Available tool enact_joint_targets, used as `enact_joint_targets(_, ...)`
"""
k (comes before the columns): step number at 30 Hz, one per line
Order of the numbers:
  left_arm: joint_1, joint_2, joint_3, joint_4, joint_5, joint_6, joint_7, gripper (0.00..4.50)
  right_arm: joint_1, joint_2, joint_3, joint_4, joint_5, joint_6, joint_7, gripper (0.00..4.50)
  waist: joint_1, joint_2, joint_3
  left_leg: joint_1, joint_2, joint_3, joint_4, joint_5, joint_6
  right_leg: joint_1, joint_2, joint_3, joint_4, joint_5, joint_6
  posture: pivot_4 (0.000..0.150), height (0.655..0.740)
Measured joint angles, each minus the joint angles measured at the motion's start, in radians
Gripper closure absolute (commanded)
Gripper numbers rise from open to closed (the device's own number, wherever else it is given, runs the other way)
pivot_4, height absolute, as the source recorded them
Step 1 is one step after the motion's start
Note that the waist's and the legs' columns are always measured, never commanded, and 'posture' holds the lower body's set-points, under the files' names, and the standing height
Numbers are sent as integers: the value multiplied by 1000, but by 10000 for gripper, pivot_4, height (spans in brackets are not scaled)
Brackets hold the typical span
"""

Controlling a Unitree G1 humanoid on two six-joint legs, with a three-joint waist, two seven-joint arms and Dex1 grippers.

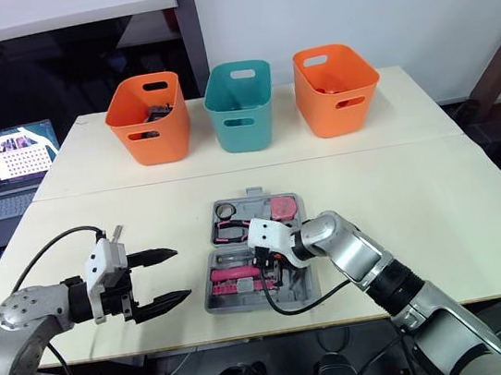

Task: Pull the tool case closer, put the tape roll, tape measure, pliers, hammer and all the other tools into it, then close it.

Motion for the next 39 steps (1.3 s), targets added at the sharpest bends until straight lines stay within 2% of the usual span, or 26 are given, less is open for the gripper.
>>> enact_joint_targets(5,11,6,1,11,1,-5,-4,0,6,15,13,34,-23,-13,0,44575,1,-1,-17,3,0,0,-2,0,0,2,0,1,0,-2,-2,1500,7400)
enact_joint_targets(9,13,7,1,13,3,-8,-14,0,13,36,14,91,-28,-62,-1,44575,2,-7,-27,18,0,0,-10,-2,-2,14,-2,3,0,-14,-8,1500,7400)
enact_joint_targets(10,13,8,1,17,4,-9,-15,0,21,40,5,98,-28,-76,-2,44575,2,-7,-28,21,1,0,-10,-3,-3,18,-2,3,0,-18,-6,1500,7400)
enact_joint_targets(15,13,9,2,40,12,-9,-17,0,70,59,-76,113,4,-154,-21,44575,0,-6,-27,17,1,0,-10,-4,-3,13,-1,3,0,-18,-8,1500,7400)
enact_joint_targets(18,11,8,9,59,11,-9,-16,0,84,53,-147,110,38,-163,-40,36778,3,2,-18,12,1,1,-10,-3,-3,6,-1,3,1,-15,-11,1500,7400)
enact_joint_targets(21,7,-1,41,109,11,-15,-5,0,92,3,-265,44,101,-150,-39,22236,6,4,-15,-1,1,-1,-9,0,-2,-8,0,2,5,-12,-6,1500,7400)
enact_joint_targets(25,-4,-5,95,168,11,-59,10,0,150,-81,-421,-85,195,-136,-28,2593,5,2,-13,-2,1,-1,-10,-4,-2,-4,-1,1,2,-12,-6,1500,7400)
enact_joint_targets(26,-5,-6,117,189,11,-73,15,0,179,-100,-460,-108,218,-129,-26,550,5,2,-12,-2,1,-1,-10,-4,-1,-4,-1,0,2,-12,-6,1500,7400)
enact_joint_targets(31,24,-2,247,349,14,-155,31,0,367,-195,-628,-128,269,-141,-29,550,3,1,-9,-2,1,1,-9,-6,1,-3,-2,0,0,-12,-5,1500,7400)
enact_joint_targets(34,55,3,332,476,16,-213,40,0,485,-202,-730,-122,302,-176,-47,550,1,1,-8,-2,2,2,-9,-6,1,-3,-2,0,0,-12,-5,1500,7400)
enact_joint_targets(39,112,17,442,623,15,-272,43,0,585,-213,-864,-52,330,-261,-61,550,5,1,-8,-1,2,2,-7,-6,0,-2,-2,1,-1,-14,-9,1500,7400)
